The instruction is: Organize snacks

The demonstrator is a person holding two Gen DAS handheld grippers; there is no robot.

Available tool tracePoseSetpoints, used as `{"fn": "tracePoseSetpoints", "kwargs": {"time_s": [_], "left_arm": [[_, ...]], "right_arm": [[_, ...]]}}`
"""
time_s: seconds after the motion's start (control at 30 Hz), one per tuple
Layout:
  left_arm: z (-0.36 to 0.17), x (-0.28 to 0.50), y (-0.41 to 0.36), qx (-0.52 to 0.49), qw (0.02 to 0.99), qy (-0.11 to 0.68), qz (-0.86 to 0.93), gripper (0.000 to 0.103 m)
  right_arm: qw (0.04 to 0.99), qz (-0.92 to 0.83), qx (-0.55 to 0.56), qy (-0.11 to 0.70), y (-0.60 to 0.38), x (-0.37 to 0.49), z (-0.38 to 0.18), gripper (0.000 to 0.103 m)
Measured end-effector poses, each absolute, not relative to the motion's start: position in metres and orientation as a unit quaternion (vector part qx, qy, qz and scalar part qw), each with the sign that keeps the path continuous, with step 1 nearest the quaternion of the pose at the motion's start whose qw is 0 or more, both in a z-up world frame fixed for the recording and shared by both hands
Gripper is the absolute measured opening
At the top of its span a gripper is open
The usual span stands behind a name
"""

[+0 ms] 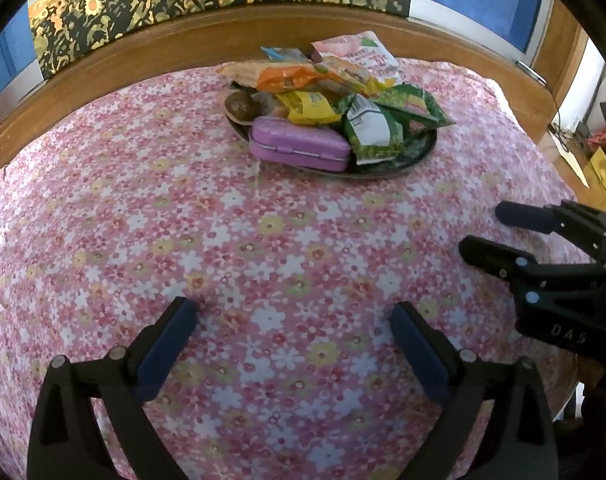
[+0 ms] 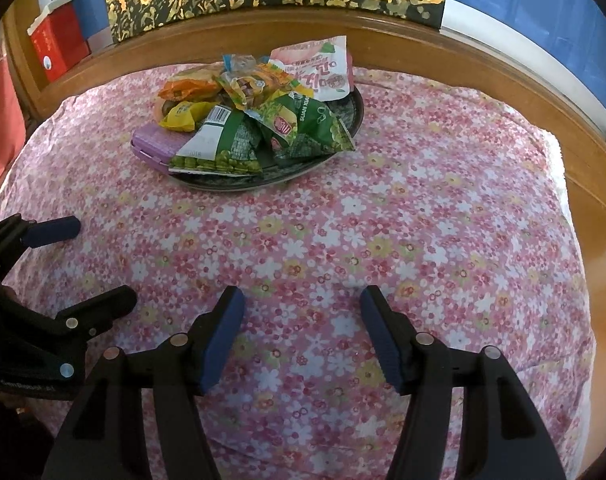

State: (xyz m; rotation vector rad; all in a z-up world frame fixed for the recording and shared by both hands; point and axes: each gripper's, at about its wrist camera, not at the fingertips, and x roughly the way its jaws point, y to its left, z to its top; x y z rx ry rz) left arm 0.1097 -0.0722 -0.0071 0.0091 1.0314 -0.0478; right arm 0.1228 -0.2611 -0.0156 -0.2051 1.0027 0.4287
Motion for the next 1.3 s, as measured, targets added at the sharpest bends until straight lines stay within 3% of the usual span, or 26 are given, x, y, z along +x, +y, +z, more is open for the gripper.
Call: {"fn": "tracePoseSetpoints", "kwargs": {"time_s": [1.3], "left_arm": [[-0.0077,0.1099,-0.072,0.006,0.869,0.493,-0.03,0.102]], "right_arm": [[0.843,0.215,-0.112,0.481,-0.2594,0.1257,-0.0181,0.064]]}}
